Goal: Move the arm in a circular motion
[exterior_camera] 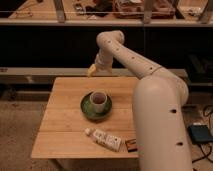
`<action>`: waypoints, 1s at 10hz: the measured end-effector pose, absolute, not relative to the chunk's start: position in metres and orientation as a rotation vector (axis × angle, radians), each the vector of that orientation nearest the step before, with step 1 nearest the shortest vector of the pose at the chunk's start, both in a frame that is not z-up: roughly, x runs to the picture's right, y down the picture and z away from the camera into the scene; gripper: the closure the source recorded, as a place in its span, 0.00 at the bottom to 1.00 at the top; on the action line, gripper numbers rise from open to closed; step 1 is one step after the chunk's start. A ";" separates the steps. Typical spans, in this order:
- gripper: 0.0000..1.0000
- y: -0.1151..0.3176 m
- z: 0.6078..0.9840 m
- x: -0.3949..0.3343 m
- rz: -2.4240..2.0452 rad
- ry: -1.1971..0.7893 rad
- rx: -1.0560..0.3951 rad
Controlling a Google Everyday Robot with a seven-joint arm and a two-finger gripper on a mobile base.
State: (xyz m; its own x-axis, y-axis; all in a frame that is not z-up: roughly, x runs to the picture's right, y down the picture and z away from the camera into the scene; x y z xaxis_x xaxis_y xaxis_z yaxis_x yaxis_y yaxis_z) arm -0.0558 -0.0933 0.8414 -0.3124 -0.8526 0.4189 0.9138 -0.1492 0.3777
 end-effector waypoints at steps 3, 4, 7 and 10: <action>0.21 -0.079 0.789 -0.087 -1.908 -0.680 -0.066; 0.21 -0.053 0.753 -0.083 -1.989 -0.678 -0.065; 0.21 0.061 0.686 -0.013 -2.071 -0.734 -0.233; 0.21 0.186 0.626 0.086 -1.973 -0.851 -0.500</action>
